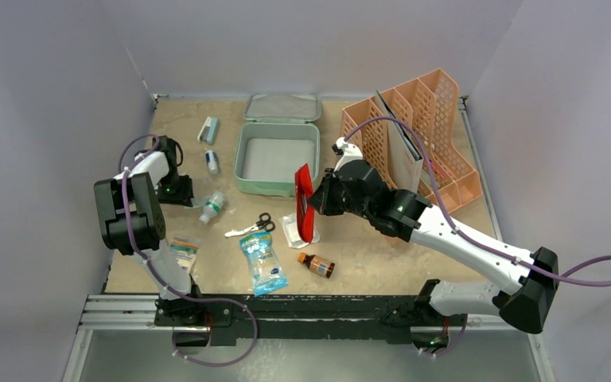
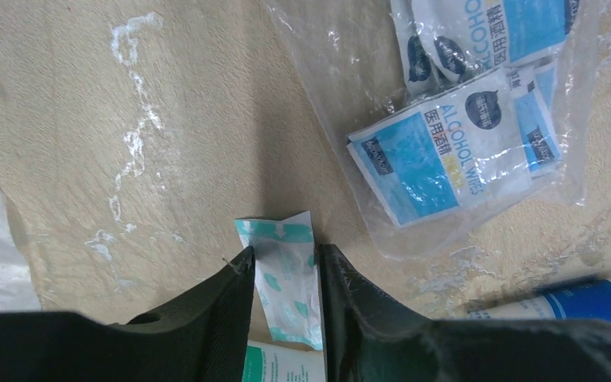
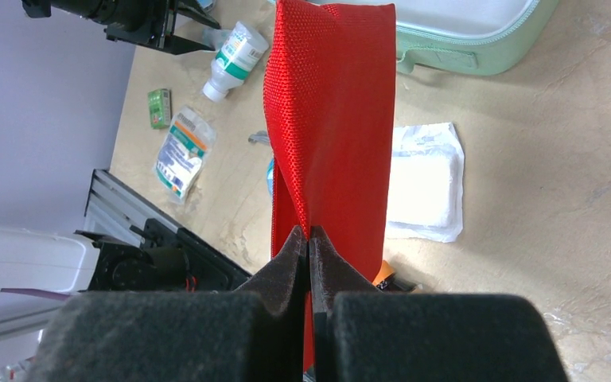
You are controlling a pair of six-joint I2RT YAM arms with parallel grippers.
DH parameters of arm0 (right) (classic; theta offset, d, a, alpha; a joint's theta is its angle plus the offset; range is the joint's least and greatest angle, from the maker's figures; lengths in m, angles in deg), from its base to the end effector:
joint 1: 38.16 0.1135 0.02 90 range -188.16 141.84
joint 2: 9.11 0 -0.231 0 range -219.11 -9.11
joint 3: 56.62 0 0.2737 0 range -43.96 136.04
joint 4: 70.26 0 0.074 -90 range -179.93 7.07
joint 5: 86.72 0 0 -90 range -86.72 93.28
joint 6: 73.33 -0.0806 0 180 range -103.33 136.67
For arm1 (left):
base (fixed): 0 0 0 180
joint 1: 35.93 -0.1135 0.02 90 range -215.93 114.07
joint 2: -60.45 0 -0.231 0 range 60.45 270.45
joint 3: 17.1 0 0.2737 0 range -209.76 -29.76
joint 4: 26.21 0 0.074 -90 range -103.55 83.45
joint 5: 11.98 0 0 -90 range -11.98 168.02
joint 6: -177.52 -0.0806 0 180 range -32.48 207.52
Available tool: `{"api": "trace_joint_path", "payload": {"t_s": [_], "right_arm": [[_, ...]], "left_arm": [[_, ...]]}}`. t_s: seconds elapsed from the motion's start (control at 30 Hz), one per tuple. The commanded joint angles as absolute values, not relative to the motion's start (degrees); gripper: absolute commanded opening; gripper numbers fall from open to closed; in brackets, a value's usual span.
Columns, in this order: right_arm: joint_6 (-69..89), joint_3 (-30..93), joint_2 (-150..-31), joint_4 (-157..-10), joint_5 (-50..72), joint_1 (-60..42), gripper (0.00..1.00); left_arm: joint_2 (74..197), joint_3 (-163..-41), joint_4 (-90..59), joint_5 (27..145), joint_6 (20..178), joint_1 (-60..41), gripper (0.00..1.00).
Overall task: Organize the medicine kit
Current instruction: Pick up the medical item at the center of the board.
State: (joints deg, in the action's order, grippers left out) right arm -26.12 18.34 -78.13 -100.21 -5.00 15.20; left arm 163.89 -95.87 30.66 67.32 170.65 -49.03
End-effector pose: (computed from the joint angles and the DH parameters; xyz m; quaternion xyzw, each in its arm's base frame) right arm 0.2182 0.2739 0.2949 -0.0379 0.8366 0.3637 0.4080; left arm 0.3326 0.0928 0.0724 -0.7438 0.6578 0.0340 0.1135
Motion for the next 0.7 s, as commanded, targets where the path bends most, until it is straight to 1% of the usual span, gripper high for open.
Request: {"api": "trace_joint_path", "payload": {"t_s": [0.0,0.07,0.1,0.2,0.23,0.5,0.6,0.67], "right_arm": [[-25.1,19.3,-78.1,-99.0,-6.8,15.4,0.0],[-25.0,19.4,-78.2,-98.9,-6.8,15.4,0.0],[-25.0,19.5,-78.3,-98.8,-6.9,15.4,0.0],[-24.9,19.7,-78.3,-98.8,-7.4,15.4,0.0],[-24.9,19.7,-78.3,-98.7,-7.3,15.4,0.0],[-25.6,20.1,-78.7,-98.7,-7.0,15.4,0.0],[-26.5,20.8,-79.5,-100.0,-4.2,15.4,0.0],[-26.7,21.5,-80.1,-100.9,-4.3,15.4,0.0]], "left_arm": [[164.9,-96.9,32.2,66.8,170.2,-48.7,0.28],[164.6,-96.7,32.5,66.6,170.1,-48.6,0.23],[164.4,-96.6,32.6,66.6,170.1,-48.6,0.19],[163.4,-96.4,32.9,66.7,170.1,-48.6,0.02],[163.0,-96.5,33.1,66.7,169.9,-48.6,0.0],[155.2,-99.3,34.5,64.1,164.9,-48.3,0.0],[150.7,-99.7,30.8,64.6,157.8,-47.6,0.0],[147.2,-99.2,26.7,67.5,151.5,-47.4,0.0]]}}
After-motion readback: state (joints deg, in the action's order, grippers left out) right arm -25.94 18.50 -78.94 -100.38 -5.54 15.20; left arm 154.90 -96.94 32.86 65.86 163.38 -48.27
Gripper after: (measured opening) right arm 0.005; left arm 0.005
